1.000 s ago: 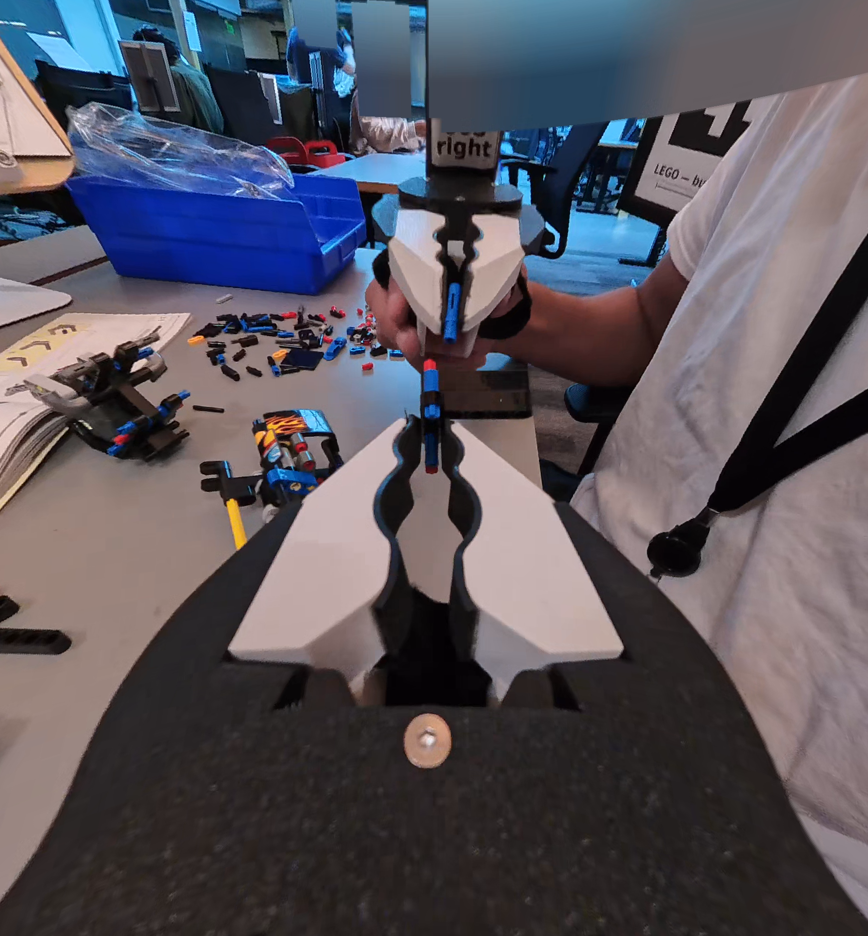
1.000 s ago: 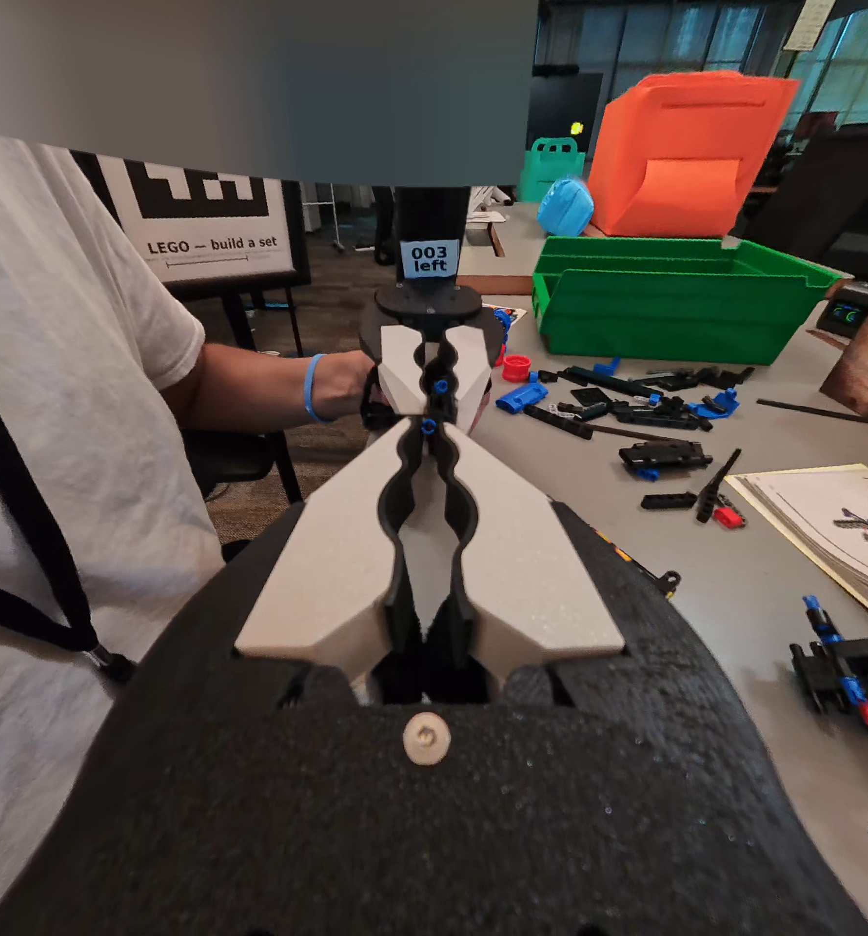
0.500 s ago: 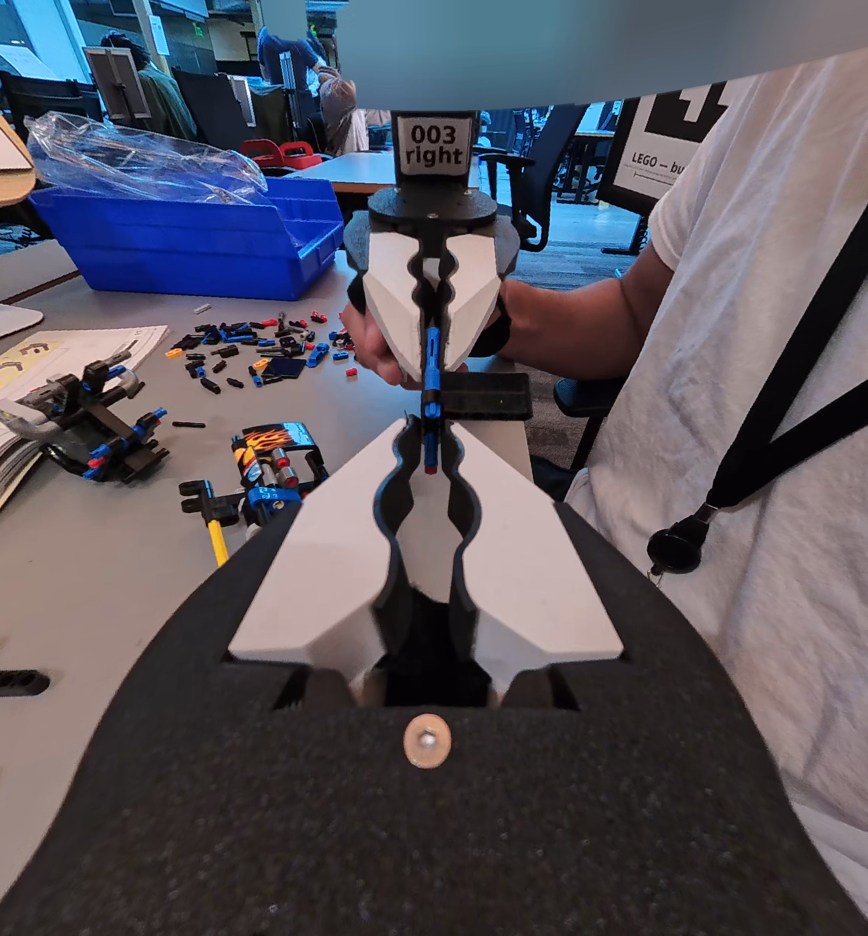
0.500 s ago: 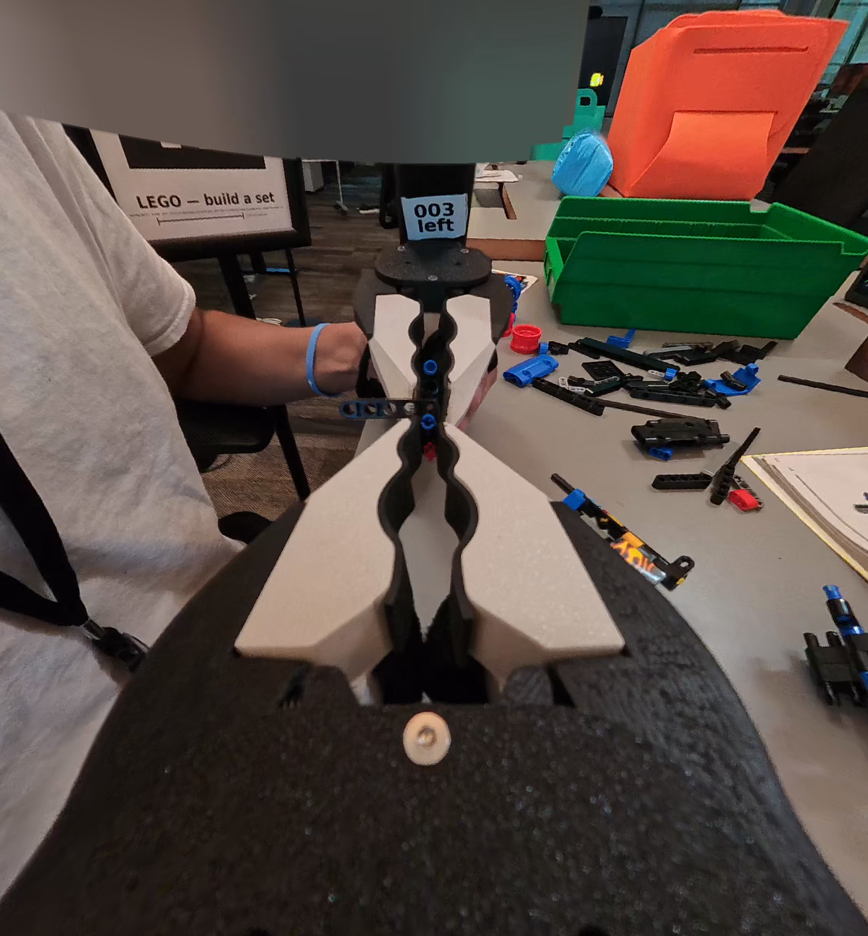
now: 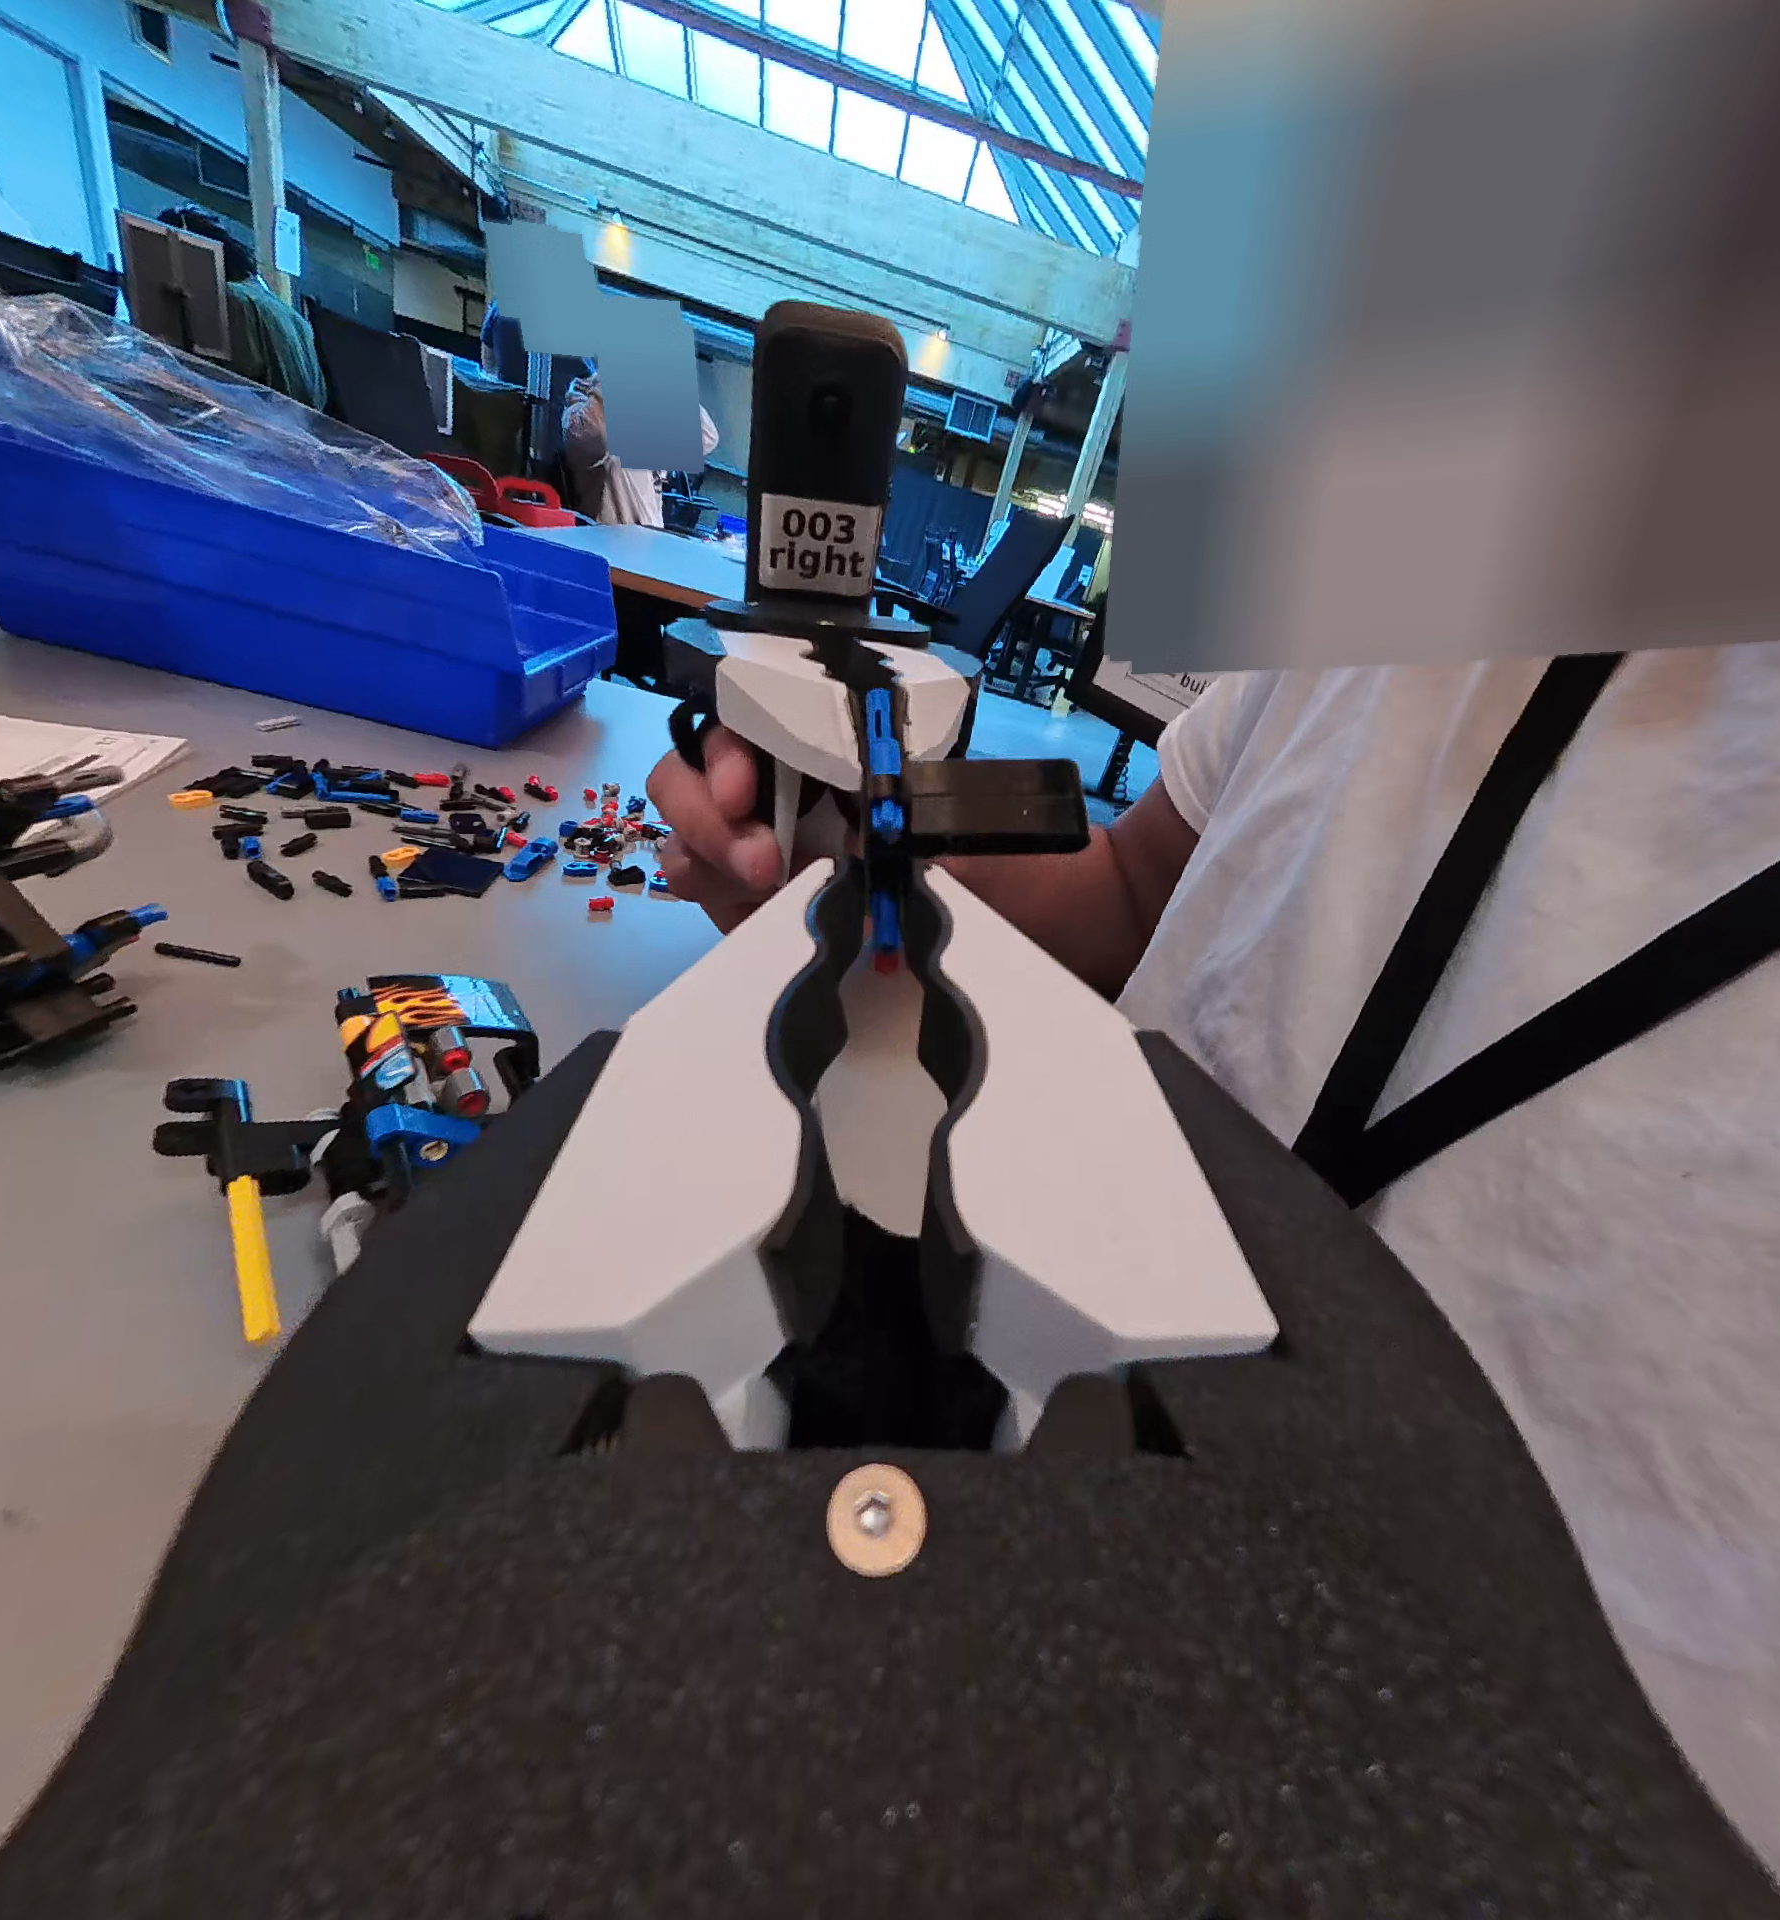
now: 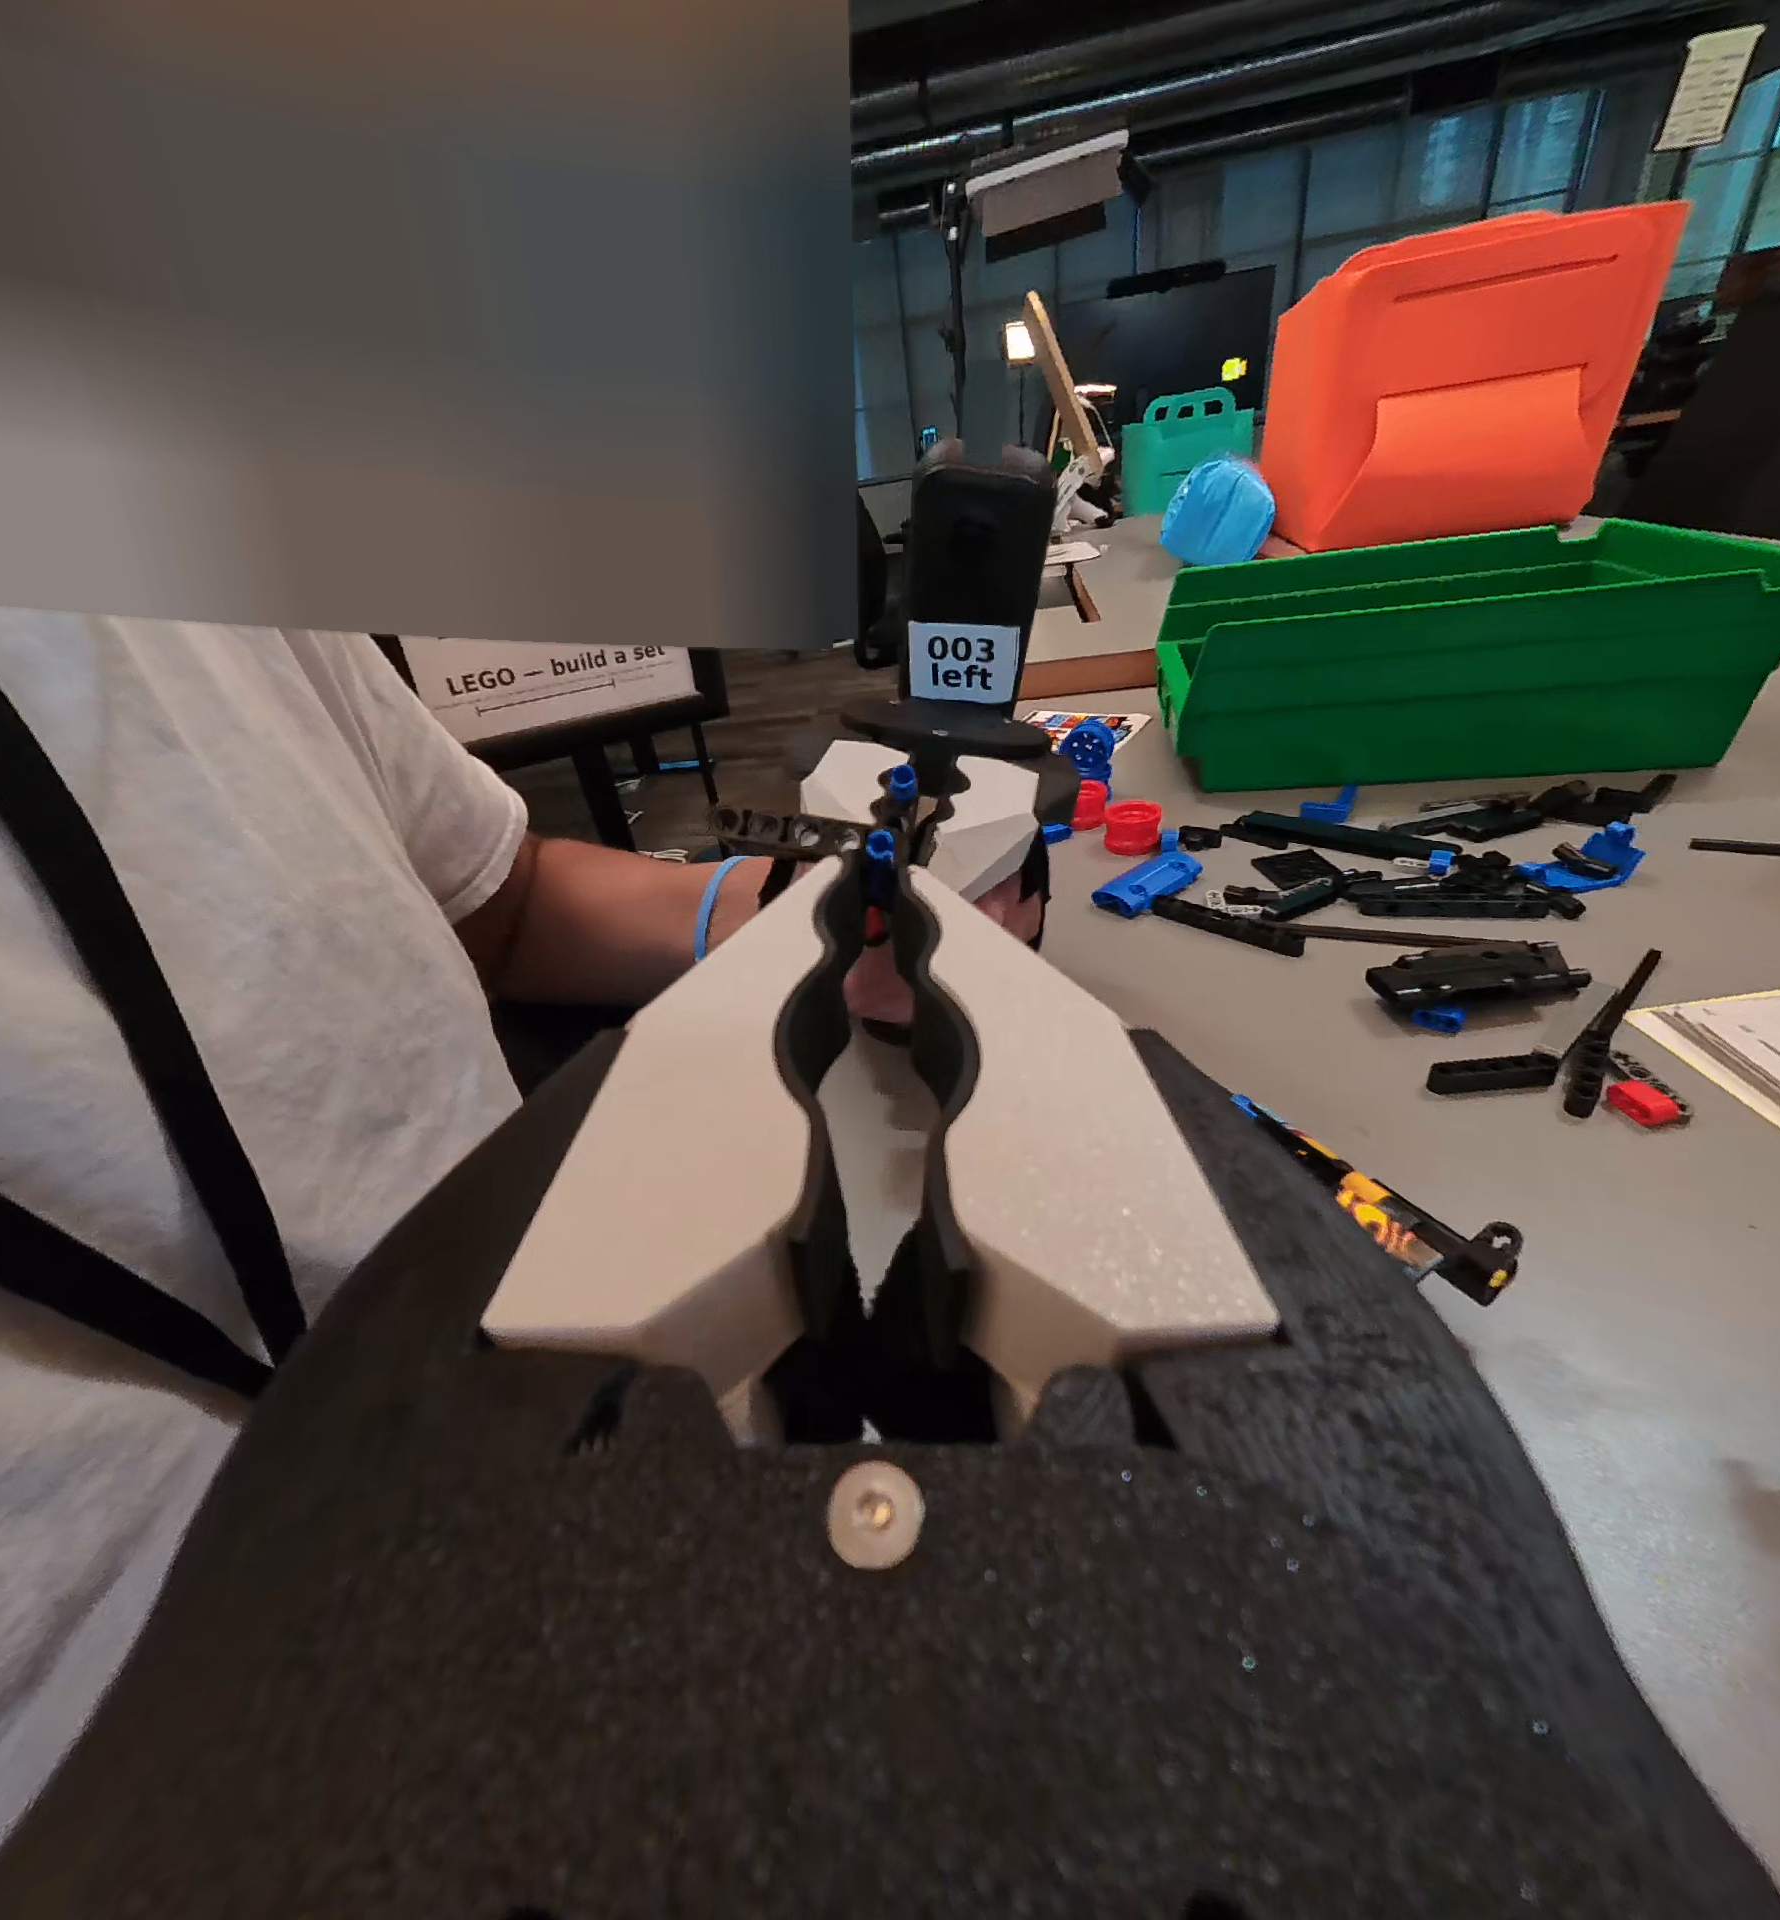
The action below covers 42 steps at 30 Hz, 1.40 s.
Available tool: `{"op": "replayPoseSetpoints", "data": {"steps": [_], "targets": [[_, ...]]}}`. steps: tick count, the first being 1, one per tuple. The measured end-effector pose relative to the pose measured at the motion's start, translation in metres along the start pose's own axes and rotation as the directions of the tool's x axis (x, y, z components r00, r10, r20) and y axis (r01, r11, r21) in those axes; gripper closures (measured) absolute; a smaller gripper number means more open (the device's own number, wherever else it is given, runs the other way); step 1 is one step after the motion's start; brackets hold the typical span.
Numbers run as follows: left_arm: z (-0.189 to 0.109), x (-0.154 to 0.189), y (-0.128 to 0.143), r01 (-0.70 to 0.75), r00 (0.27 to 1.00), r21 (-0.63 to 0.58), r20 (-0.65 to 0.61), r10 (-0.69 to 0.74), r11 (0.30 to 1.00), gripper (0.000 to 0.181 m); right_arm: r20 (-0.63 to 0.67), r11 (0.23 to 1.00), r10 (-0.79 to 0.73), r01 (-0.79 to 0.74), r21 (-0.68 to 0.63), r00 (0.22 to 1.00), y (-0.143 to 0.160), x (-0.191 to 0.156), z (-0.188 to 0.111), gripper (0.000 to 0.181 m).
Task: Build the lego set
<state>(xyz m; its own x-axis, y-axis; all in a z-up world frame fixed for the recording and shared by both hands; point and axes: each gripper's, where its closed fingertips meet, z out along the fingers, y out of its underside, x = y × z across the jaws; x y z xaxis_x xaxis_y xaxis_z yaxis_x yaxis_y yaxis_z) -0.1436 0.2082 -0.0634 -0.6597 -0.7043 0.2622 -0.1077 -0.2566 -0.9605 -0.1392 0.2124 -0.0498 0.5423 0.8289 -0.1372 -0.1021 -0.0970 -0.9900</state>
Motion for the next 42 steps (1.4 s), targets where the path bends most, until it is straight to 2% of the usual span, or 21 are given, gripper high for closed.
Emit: {"op": "replayPoseSetpoints", "data": {"steps": [5, 18, 22, 28, 38, 42], "targets": [[-0.002, -0.004, -0.006, 0.068, 0.998, 0.058, 0.004, -0.069, 0.996, 0.175, -0.013, 0.999, 0.035, -0.035, 0.004, 0.999, 0.001, 0.005, -0.002, 0.177], [-0.003, -0.028, -0.008, 0.111, 0.985, 0.091, 0.121, -0.121, 0.990, 0.175, -0.116, 0.988, 0.156, -0.154, 0.024, 0.981, 0.005, 0.030, -0.002, 0.178], [-0.003, -0.027, -0.010, 0.155, 0.983, 0.112, 0.080, -0.164, 0.982, 0.175, -0.088, 0.977, 0.210, -0.207, 0.046, 0.974, 0.004, 0.030, -0.001, 0.178], [-0.006, -0.021, -0.021, 0.219, 0.975, 0.223, -0.011, -0.222, 0.950, 0.176, 0.043, 0.909, 0.377, -0.378, 0.173, 0.925, -0.008, 0.025, 0.003, 0.178], [-0.005, -0.027, -0.022, 0.227, 0.972, 0.241, 0.012, -0.236, 0.944, 0.176, -0.044, 0.938, 0.302, -0.289, 0.191, 0.952, -0.010, 0.031, 0.003, 0.178], [-0.006, -0.030, -0.022, 0.230, 0.969, 0.247, 0.029, -0.244, 0.941, 0.176, -0.093, 0.961, 0.253, -0.239, 0.137, 0.963, -0.006, 0.034, 0.002, 0.178]]}}
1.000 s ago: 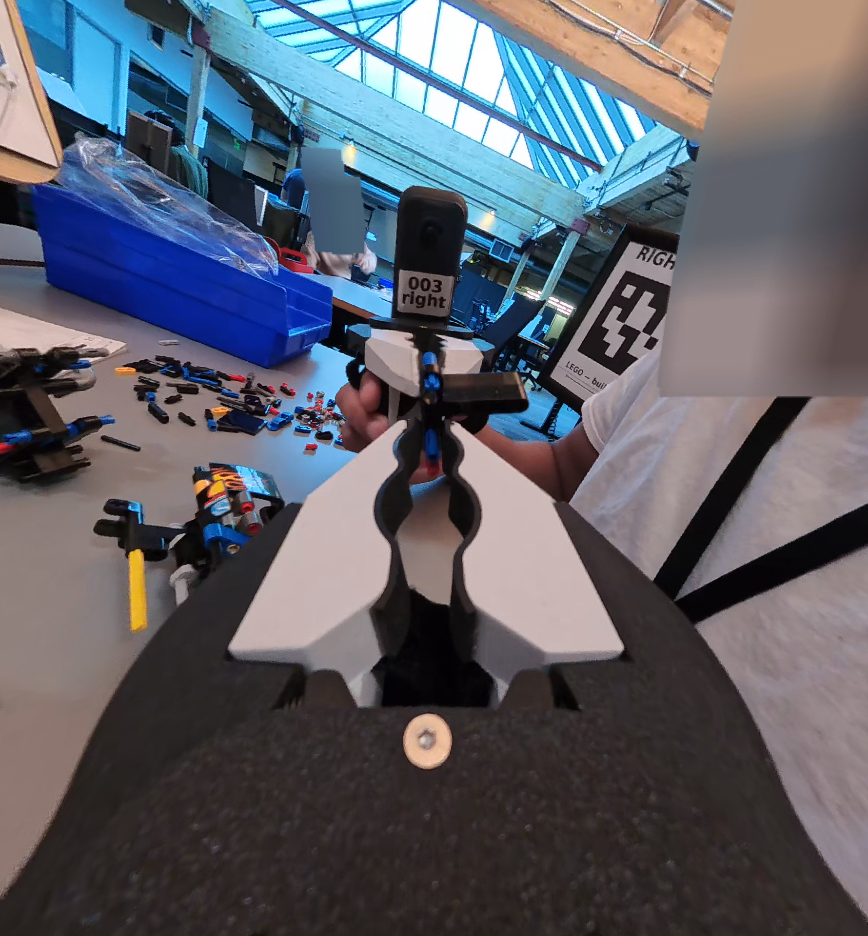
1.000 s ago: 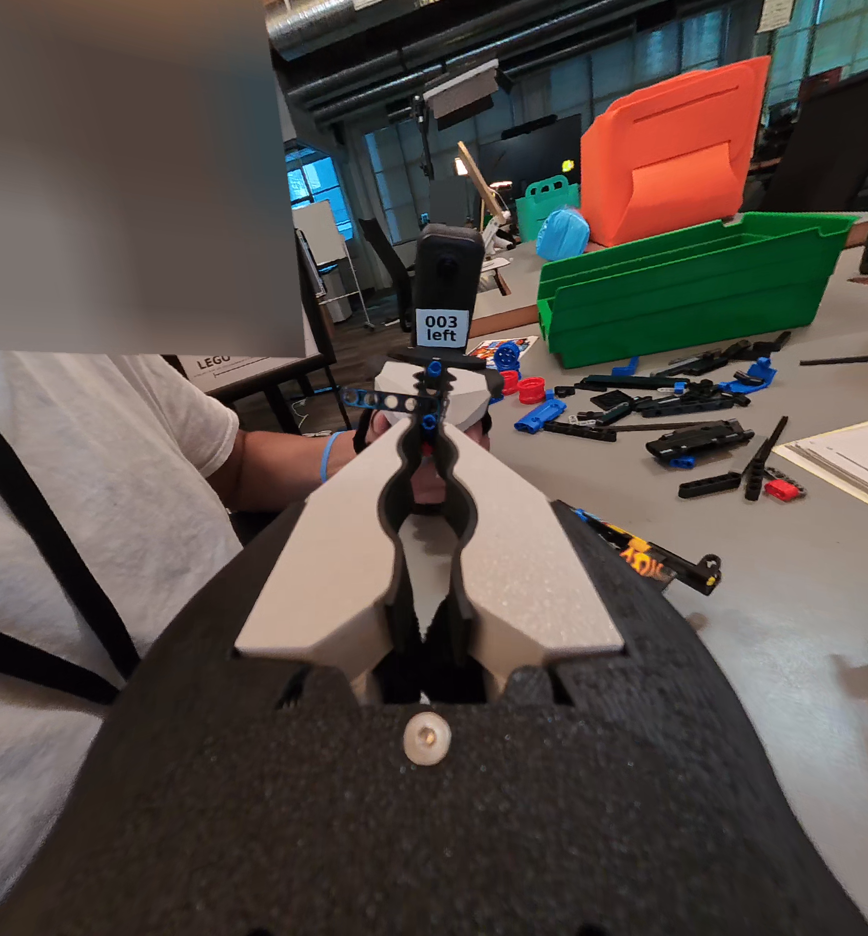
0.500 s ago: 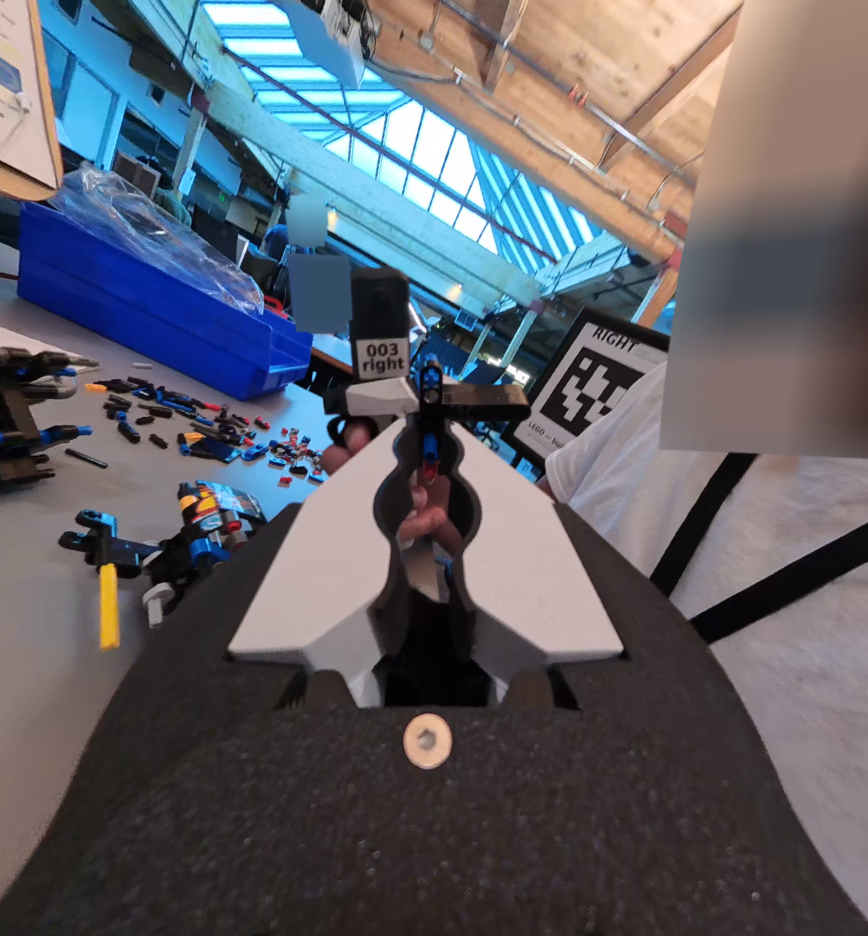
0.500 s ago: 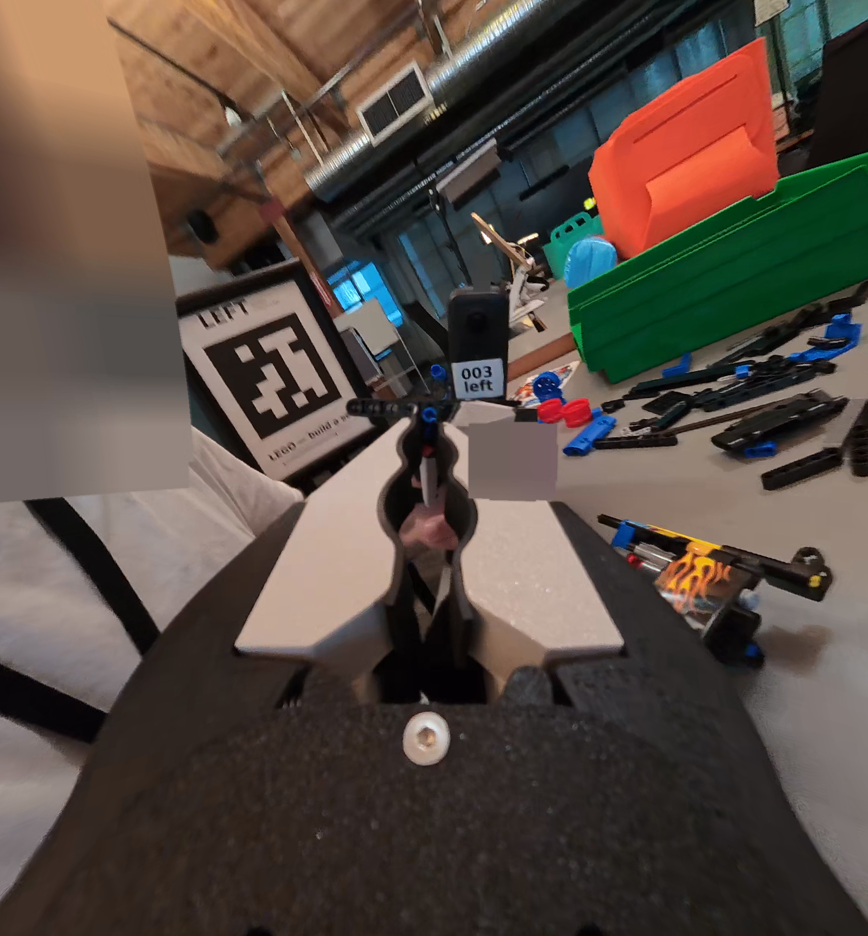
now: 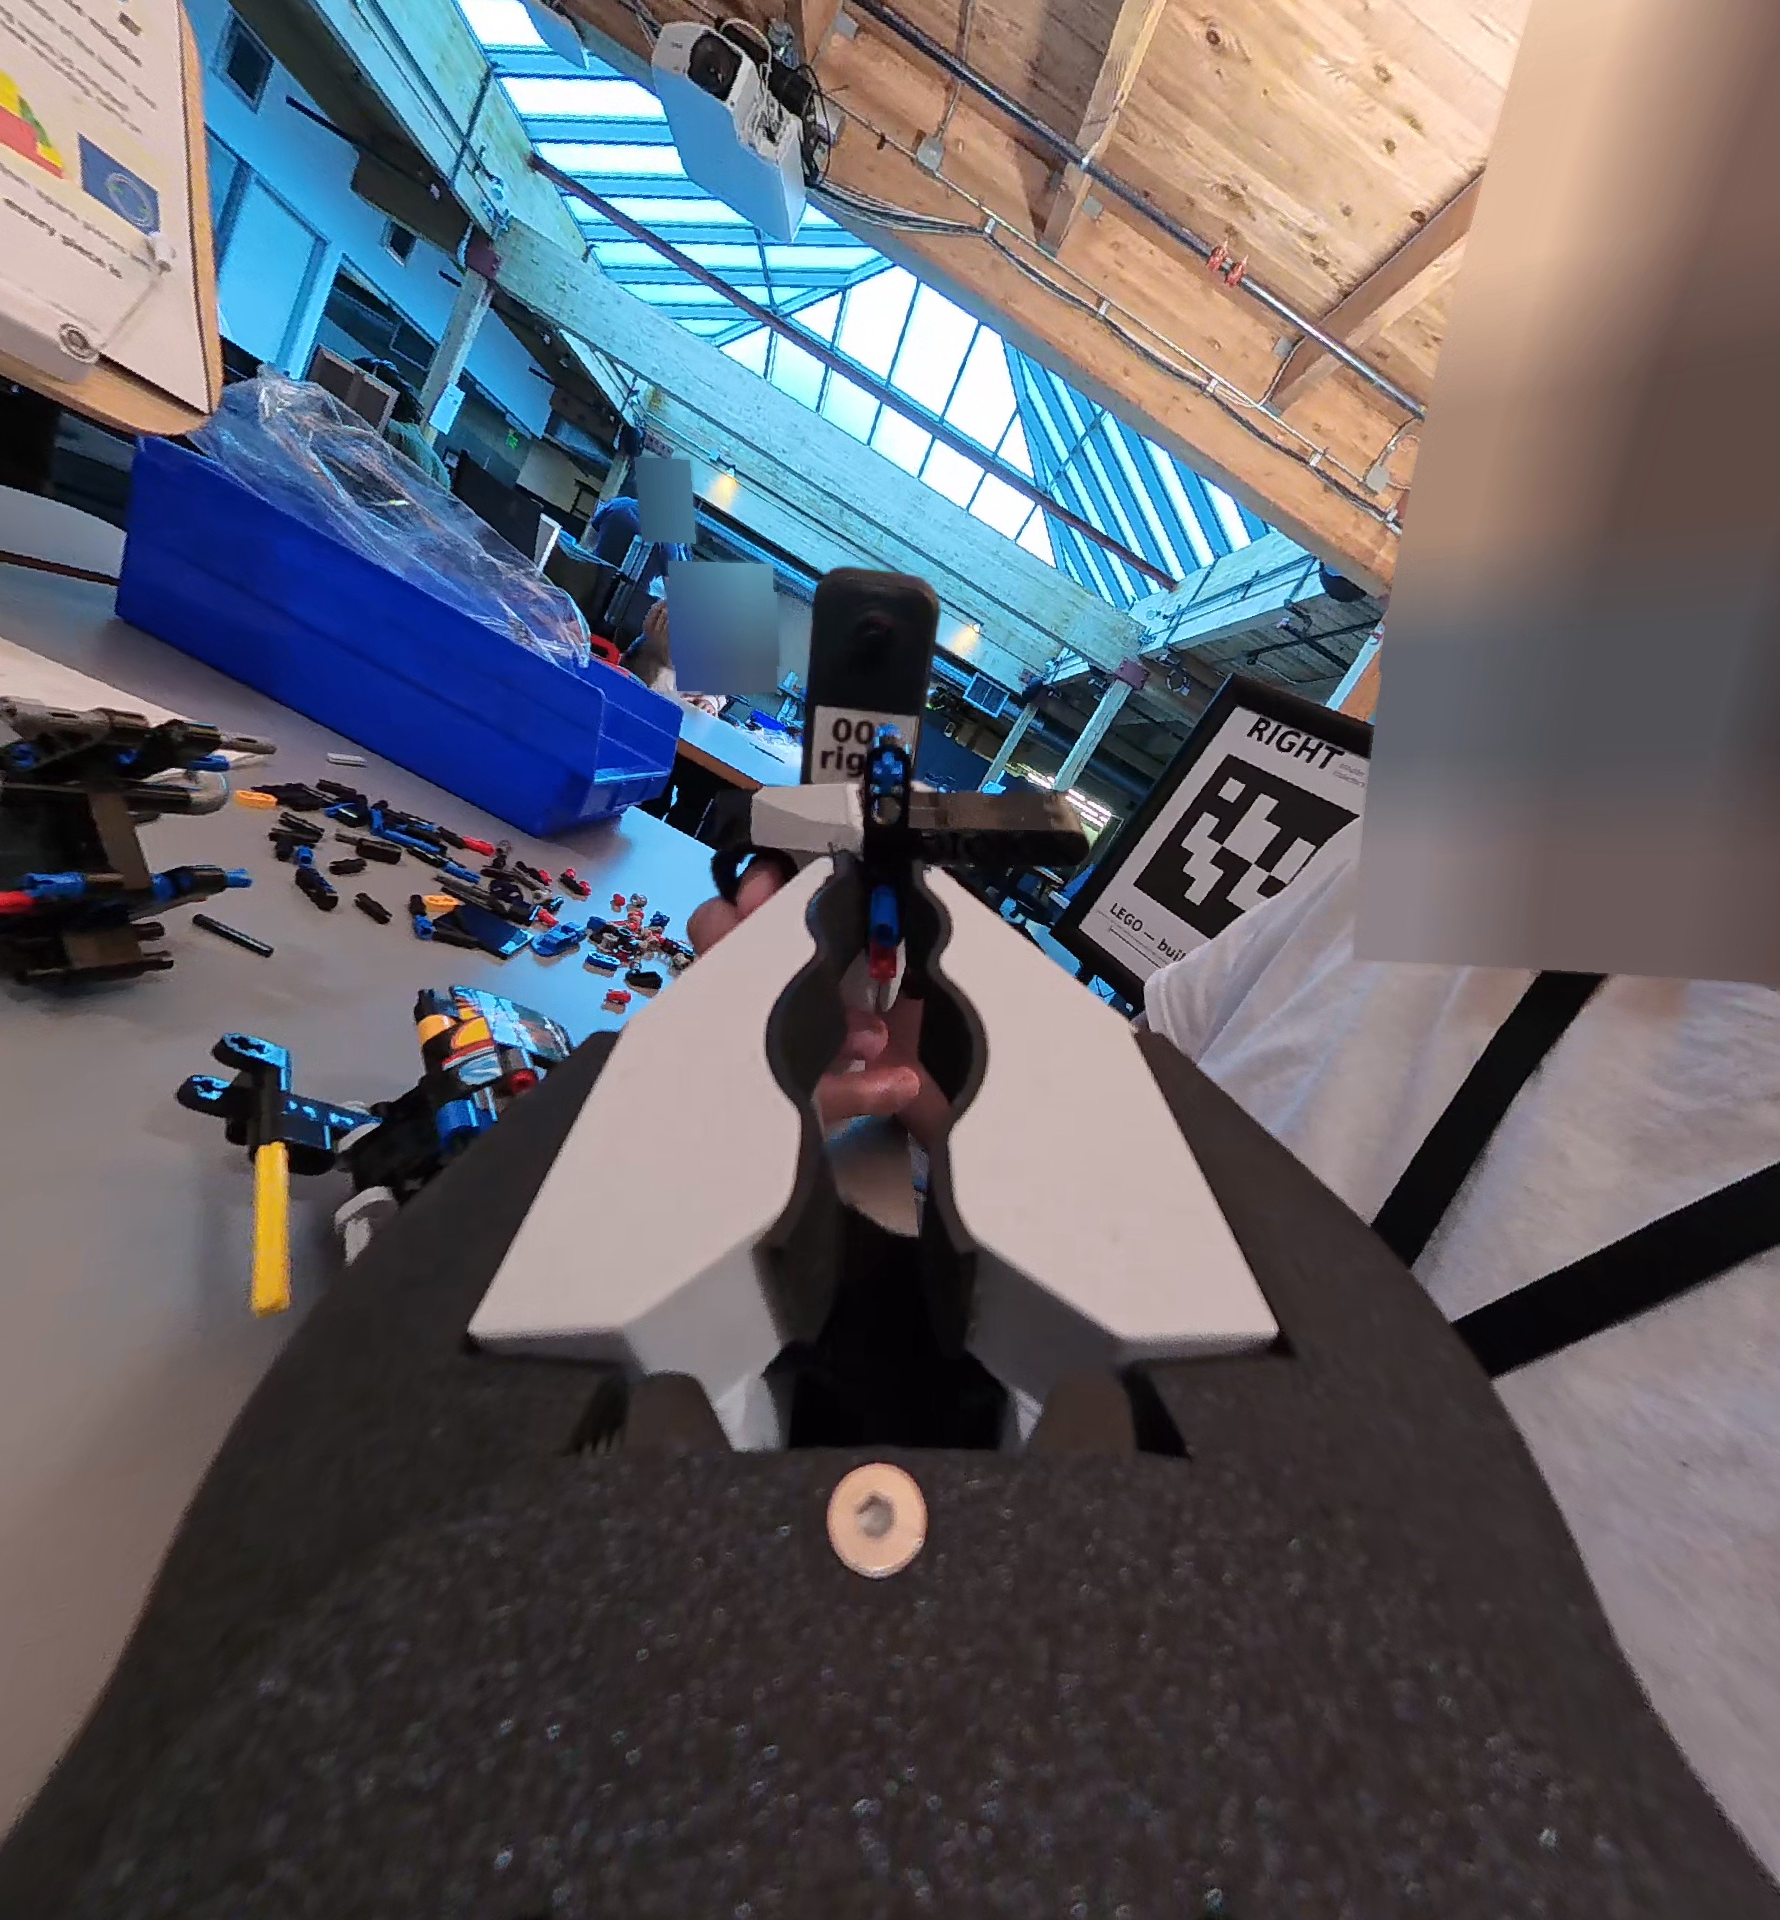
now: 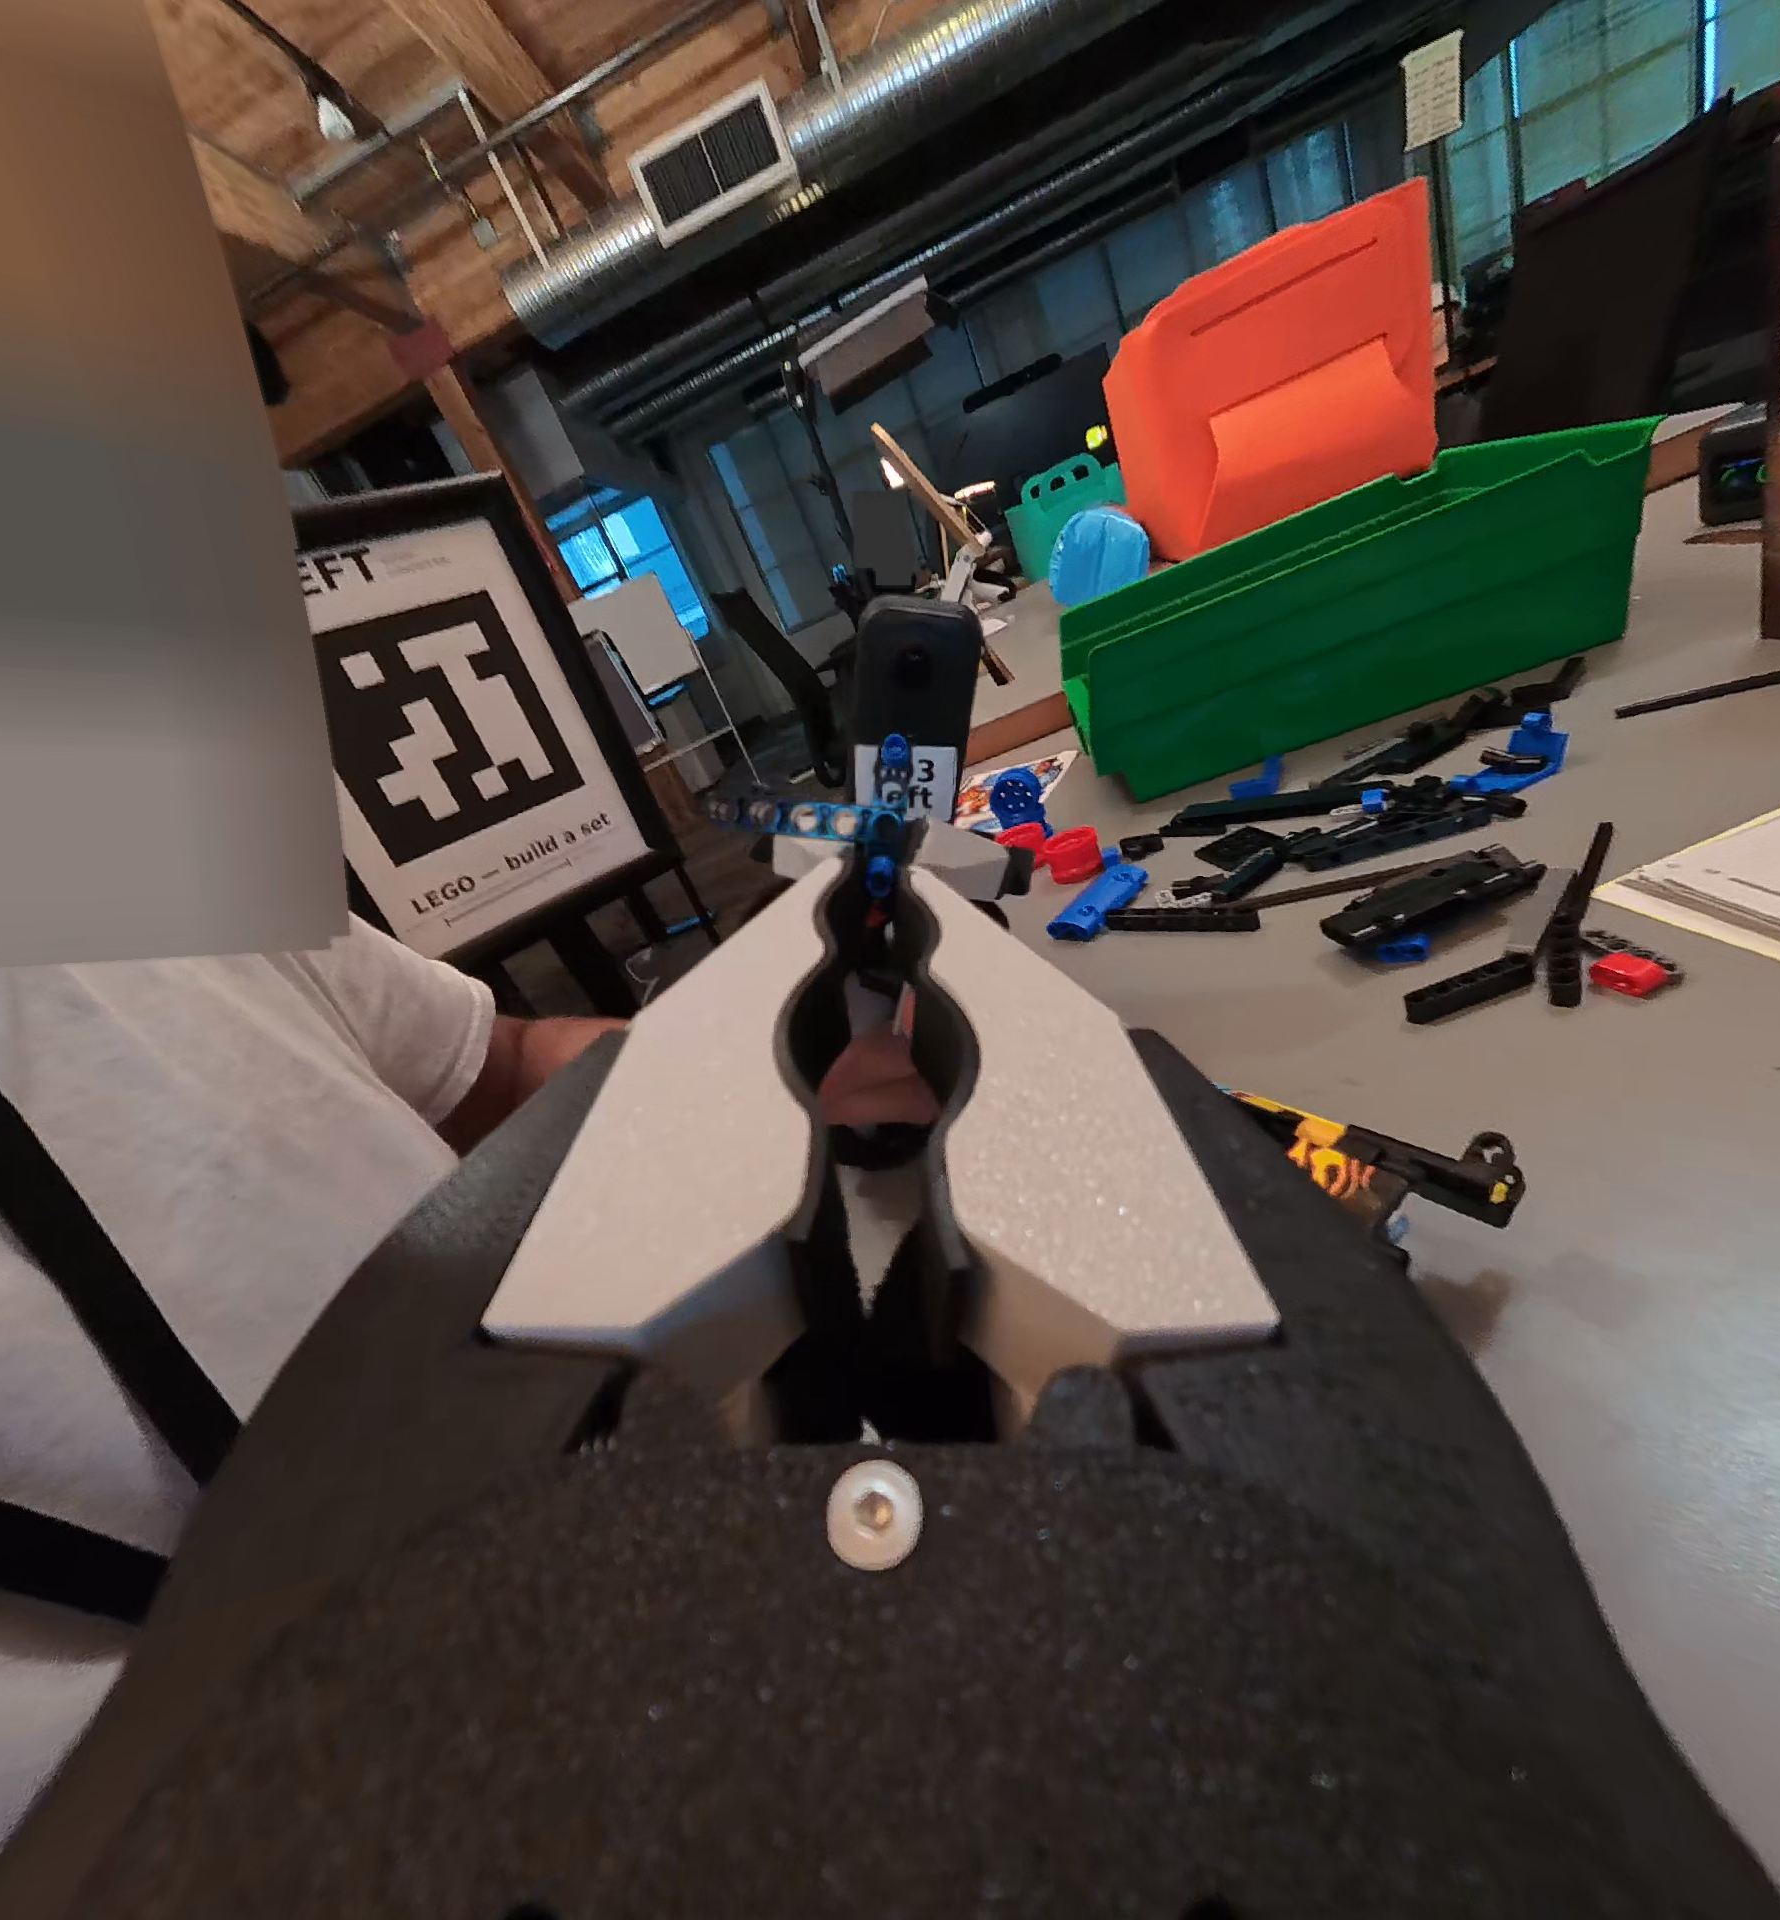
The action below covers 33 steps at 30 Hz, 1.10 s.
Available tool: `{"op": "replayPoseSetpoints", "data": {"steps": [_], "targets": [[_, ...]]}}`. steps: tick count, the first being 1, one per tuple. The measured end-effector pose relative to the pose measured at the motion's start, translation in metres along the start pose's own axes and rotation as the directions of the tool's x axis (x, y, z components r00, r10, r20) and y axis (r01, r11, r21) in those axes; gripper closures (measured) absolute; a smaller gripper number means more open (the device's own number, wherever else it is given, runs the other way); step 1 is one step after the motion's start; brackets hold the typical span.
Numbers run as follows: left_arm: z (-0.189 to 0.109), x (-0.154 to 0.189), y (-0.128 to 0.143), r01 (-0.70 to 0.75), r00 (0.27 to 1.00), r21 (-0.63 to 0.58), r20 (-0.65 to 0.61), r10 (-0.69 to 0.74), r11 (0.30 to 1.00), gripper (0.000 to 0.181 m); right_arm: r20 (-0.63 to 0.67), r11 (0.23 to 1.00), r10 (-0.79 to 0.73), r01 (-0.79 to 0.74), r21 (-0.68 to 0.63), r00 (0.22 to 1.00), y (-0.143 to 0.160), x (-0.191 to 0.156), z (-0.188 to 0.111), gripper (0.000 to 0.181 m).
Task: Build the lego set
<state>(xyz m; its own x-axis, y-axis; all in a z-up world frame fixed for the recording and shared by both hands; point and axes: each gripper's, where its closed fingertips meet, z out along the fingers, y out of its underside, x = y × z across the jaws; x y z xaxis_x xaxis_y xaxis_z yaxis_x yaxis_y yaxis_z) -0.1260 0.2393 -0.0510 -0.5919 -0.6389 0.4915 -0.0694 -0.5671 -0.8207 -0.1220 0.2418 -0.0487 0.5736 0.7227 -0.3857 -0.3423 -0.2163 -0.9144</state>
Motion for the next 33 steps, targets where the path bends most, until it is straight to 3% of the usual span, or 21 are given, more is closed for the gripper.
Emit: {"op": "replayPoseSetpoints", "data": {"steps": [10, 14, 33], "targets": [[0.002, 0.000, 0.009, -0.015, 1.000, -0.079, 0.007, 0.015, 0.997, 0.176, 0.020, 0.998, 0.019, -0.017, -0.060, 1.000, 0.008, -0.001, -0.004, 0.178], [0.003, 0.000, 0.018, -0.049, 0.998, -0.161, 0.019, 0.053, 0.986, 0.175, 0.037, 0.991, 0.022, -0.017, -0.132, 0.999, 0.017, -0.002, -0.007, 0.178], [-0.001, 0.000, 0.016, -0.062, 0.998, -0.160, 0.022, 0.067, 0.985, 0.176, 0.034, 0.987, -0.033, 0.037, -0.155, 0.999, 0.011, -0.001, -0.016, 0.176]]}}
